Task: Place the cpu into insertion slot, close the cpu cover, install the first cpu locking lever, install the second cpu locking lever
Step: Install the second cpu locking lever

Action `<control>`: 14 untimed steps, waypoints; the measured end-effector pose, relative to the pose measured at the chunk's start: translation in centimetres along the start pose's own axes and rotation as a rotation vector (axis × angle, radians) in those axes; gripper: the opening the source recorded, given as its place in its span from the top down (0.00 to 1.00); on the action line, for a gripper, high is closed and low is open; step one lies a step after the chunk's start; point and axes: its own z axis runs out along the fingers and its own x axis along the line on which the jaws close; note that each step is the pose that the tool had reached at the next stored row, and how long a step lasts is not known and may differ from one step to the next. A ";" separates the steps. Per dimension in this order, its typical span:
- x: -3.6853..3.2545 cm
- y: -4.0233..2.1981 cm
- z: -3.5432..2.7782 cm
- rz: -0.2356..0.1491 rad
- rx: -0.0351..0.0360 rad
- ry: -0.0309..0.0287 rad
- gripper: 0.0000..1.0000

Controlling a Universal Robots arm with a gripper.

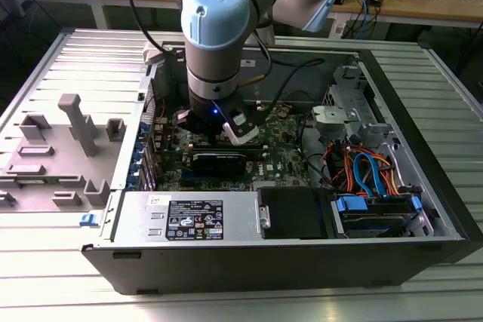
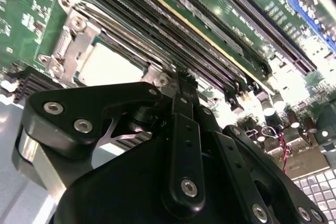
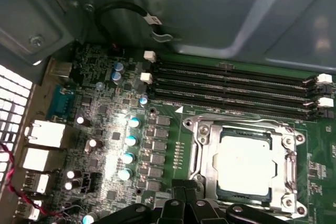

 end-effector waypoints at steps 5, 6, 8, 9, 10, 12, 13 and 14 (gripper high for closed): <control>0.01 0.00 0.00 0.000 0.0067 0.0010 0.89; 0.01 0.01 -0.01 0.000 0.0098 0.0015 0.89; 0.01 0.04 -0.19 0.000 0.0120 0.0017 0.89; 0.00 0.09 -0.39 0.000 0.0118 0.0016 0.89; 0.00 0.14 -0.60 0.000 0.0118 0.0017 0.89; 0.00 0.26 -1.10 0.000 0.0119 0.0017 0.89; 0.00 0.37 -1.58 0.000 0.0120 0.0017 0.89; 0.00 0.45 -1.90 0.000 0.0120 0.0017 0.89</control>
